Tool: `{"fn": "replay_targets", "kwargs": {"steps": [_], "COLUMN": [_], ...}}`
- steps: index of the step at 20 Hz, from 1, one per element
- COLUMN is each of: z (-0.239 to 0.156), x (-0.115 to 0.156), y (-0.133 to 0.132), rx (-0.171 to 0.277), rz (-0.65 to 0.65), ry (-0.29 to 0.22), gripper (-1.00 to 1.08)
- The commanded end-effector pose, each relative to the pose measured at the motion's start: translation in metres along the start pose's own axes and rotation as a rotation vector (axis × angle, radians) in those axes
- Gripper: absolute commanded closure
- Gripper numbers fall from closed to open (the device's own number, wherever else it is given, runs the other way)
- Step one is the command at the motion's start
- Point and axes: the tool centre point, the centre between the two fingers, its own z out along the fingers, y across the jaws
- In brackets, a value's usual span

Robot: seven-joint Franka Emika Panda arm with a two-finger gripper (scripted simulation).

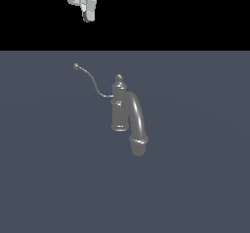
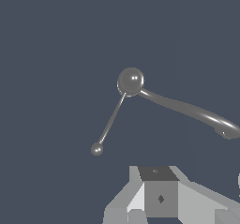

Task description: Turn on the faucet by rotating a designated handle.

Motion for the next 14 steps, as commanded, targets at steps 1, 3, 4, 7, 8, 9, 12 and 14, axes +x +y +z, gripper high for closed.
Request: {"fn": "replay_targets", "kwargs": {"steps": [1, 3, 4, 7, 8, 9, 12, 14], "z": [0.013, 0.024, 0.029, 0.046, 0.052, 0.058, 0.074, 0.084], "x": [0.002, 0.004, 0.004, 0.006, 0.006, 0.007, 0.008, 0.008], "y": [-0.013, -0.022, -0.027, -0.041, -0.046, -0.05, -0.063, -0.069], "rx": [-0.001, -0.003, -0.003, -0.005, -0.006, -0.006, -0.007, -0.007], "rz": [0.059, 0.106, 0.129, 0.198, 0.22, 0.243, 0.307, 0.344], "ry": [0.004, 0.008, 0.01, 0.017, 0.02, 0.023, 0.032, 0.037], "gripper": [1.08, 1.08, 1.08, 1.08, 1.08, 1.08, 1.08, 1.08]}}
